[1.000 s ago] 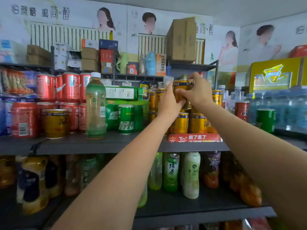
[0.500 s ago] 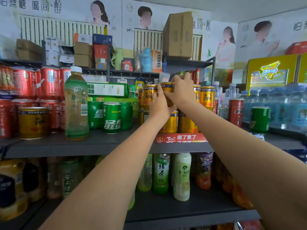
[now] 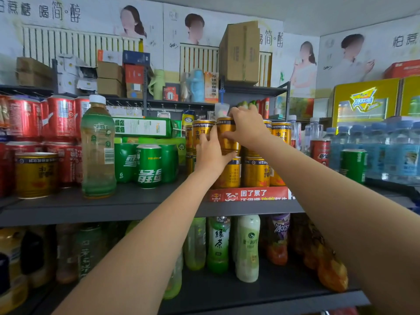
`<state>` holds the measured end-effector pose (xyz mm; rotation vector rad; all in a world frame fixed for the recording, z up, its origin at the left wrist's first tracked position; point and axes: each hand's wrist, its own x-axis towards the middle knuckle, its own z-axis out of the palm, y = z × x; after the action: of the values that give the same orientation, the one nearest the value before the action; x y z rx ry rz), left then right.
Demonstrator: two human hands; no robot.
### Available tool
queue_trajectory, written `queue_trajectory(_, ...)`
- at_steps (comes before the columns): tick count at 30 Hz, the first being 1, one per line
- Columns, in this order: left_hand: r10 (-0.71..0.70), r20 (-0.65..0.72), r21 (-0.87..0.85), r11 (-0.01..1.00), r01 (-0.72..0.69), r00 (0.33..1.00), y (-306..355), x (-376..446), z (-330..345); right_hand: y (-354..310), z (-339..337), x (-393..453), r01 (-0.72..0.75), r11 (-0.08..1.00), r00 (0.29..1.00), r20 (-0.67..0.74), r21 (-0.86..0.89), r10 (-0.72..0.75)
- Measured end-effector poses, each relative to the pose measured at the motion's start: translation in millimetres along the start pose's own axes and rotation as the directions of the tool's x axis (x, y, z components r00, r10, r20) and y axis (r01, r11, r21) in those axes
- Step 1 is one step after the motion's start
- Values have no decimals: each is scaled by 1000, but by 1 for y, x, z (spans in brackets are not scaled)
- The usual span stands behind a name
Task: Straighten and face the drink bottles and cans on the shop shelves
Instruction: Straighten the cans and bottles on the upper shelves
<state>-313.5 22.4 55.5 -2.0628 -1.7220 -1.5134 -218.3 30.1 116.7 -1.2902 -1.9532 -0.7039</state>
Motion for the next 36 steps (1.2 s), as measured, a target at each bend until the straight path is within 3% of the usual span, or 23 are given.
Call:
queue_trajectory(7,28,23,-65,998,-26,999,-16,-4,3,4,-3,-2,-25,998,999,28,54,23)
queue_trajectory(10,78,-95,-37,996,-82,992,-12,-6,0,2,-1,-3,-24,1000,1000,5,14,24)
queue_trajectory(12,148,-252,-49,985,-165,956,-3,-8,-1,4,-1,-8,-11,1000,997,-74,17,12)
queue_trajectory(14,241,-324,-33,964,-266,915,12,-10,1,11,-5,-15,-54,998,979,-197,30,59)
queue_trajectory(17,358,-320,-22,923,-385,877,43,-15,17,37,-11,-31,-182,983,928,-328,14,177)
queue_trajectory(19,427,-283,-12,894,-448,859,64,-21,34,64,-14,-41,-268,963,905,-342,9,254)
queue_trajectory(24,567,-46,245,805,-541,823,105,-22,89,149,-14,-64,-466,884,864,-201,28,462)
queue_trajectory(27,550,27,430,747,-507,834,121,-12,120,203,-4,-68,-515,856,849,-107,44,517)
queue_trajectory(31,484,72,545,713,-441,872,139,-1,153,261,11,-66,-468,874,883,109,127,457)
queue_trajectory(36,422,89,611,692,-384,902,159,4,169,287,24,-58,-348,921,921,248,176,300)
